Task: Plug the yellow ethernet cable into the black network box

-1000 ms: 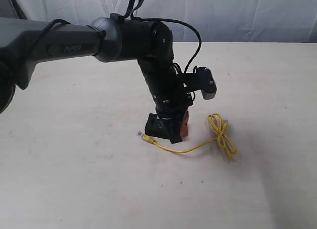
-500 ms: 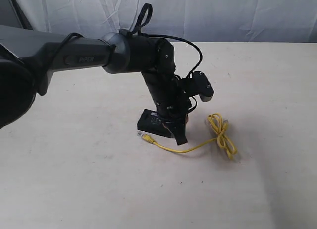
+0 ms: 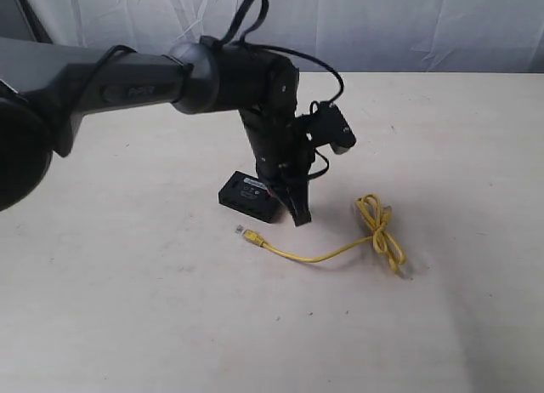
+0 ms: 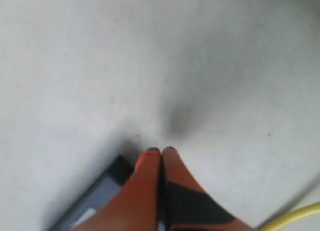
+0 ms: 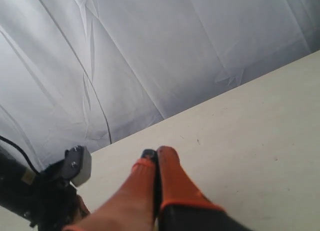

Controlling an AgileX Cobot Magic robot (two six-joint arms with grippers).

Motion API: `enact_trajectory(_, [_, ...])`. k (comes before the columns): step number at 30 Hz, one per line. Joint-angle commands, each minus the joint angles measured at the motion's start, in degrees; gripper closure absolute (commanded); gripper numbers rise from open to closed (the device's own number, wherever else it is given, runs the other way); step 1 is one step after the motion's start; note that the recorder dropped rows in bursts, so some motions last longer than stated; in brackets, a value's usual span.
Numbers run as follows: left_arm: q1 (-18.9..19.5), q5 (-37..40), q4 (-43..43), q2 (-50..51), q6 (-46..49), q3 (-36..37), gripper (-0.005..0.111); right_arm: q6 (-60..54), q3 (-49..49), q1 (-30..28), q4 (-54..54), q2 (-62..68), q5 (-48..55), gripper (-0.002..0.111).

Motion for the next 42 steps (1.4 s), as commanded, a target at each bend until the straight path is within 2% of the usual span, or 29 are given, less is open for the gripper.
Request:
enact_trajectory(1, [4.5,-2.6,-1.1,-2.9,-1.6,-2.2,0.107,-0.2,0.4,-0.2,-0.1,-0.4,-0.2,0.109])
enact_trajectory(5, [9.7,-2.3,-7.1,-1.1,1.2,-3.9,0.107,-0.2,0.4,-0.2,-0.2,-0.4,-0.2,0.109])
enact_trajectory(8, [11.5,-0.9,-7.3,0.8,1.5,-5.5,0.107,-0.2,0.4,-0.2,-0.2,-0.4,-0.2,0.109])
enact_trajectory(14, [11.6,1.9,-13.0,4.3,9.1,-6.2,0.107,-0.6,0.4,-0.2,-0.2,-0.4,-0.4,0.109])
enact_trajectory(19, [11.6,3.1,-10.8,4.6,8.8,-6.2,0.107,-0.7,0.4,-0.2,-0.2,-0.4,-0.4,0.109])
enact_trajectory(26, [12.0,9.0,-4.6,4.7,6.1,-6.2,0.107,-0.7,0.4,-0.2,-0.2,-0.4,-0.4,0.109])
enact_trajectory(37, [12.1,12.5,-3.3,4.1,6.0,-6.2,0.107,-0.7,0.4,-0.2,0.0,-0.4,-3.3,0.109])
enact_trajectory(42, [15.6,11.7,-3.9,2.8,1.0,-6.2,0.107,-0.9,-4.3,-0.2,0.4,3.9,-4.1,0.109])
